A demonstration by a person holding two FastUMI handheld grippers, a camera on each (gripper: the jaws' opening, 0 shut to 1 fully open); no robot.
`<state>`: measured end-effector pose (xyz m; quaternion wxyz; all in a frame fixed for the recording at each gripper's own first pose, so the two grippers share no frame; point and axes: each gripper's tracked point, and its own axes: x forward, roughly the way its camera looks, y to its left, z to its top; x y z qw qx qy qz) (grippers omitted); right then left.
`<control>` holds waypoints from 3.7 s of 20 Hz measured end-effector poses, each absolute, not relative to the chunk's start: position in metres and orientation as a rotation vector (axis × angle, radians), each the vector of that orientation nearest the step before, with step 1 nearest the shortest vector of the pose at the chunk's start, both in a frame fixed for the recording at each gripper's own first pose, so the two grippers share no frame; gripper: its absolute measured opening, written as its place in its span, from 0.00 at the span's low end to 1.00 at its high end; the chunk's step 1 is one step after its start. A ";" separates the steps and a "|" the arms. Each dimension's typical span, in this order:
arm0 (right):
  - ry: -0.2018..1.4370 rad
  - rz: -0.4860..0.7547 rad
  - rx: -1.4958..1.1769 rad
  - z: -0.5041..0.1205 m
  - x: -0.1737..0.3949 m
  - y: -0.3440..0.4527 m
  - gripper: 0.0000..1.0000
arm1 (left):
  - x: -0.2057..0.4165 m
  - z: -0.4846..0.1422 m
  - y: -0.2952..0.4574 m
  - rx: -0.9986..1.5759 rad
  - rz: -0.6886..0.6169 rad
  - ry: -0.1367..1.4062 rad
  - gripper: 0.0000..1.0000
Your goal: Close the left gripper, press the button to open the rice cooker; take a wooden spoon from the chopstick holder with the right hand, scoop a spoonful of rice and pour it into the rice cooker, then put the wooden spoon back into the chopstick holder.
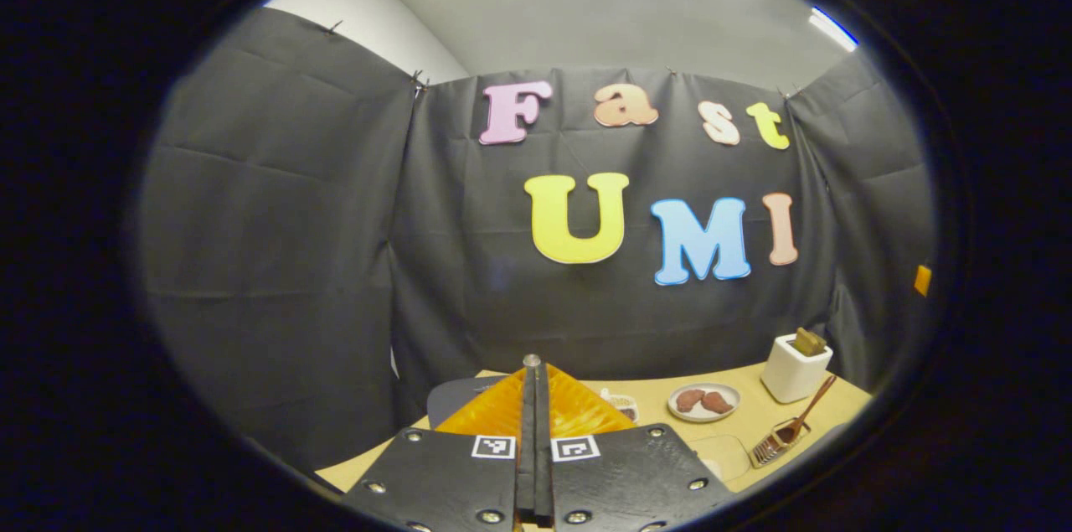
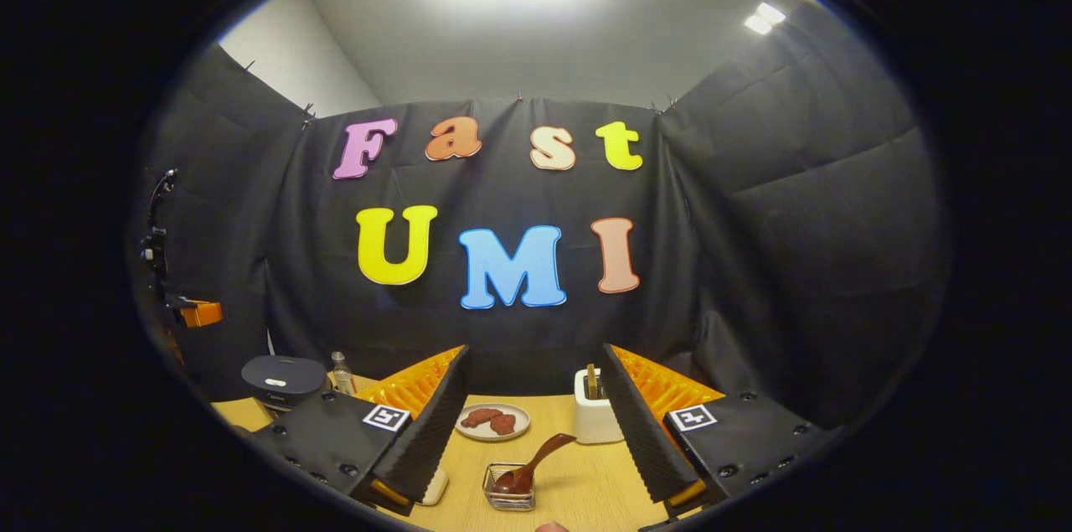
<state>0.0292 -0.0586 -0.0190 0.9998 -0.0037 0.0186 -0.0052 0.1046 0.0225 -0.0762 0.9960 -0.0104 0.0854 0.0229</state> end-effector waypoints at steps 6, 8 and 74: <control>0.028 -0.079 -0.056 -0.016 0.047 -0.040 0.94 | 0.151 -0.142 0.038 -0.048 0.004 0.268 0.00; 0.036 -0.089 -0.067 -0.019 0.051 -0.032 0.96 | 0.161 -0.164 0.040 -0.055 -0.008 0.306 0.01; 0.626 -0.127 0.222 -0.307 0.153 -0.072 0.98 | 0.007 0.009 0.106 0.050 0.200 0.042 0.94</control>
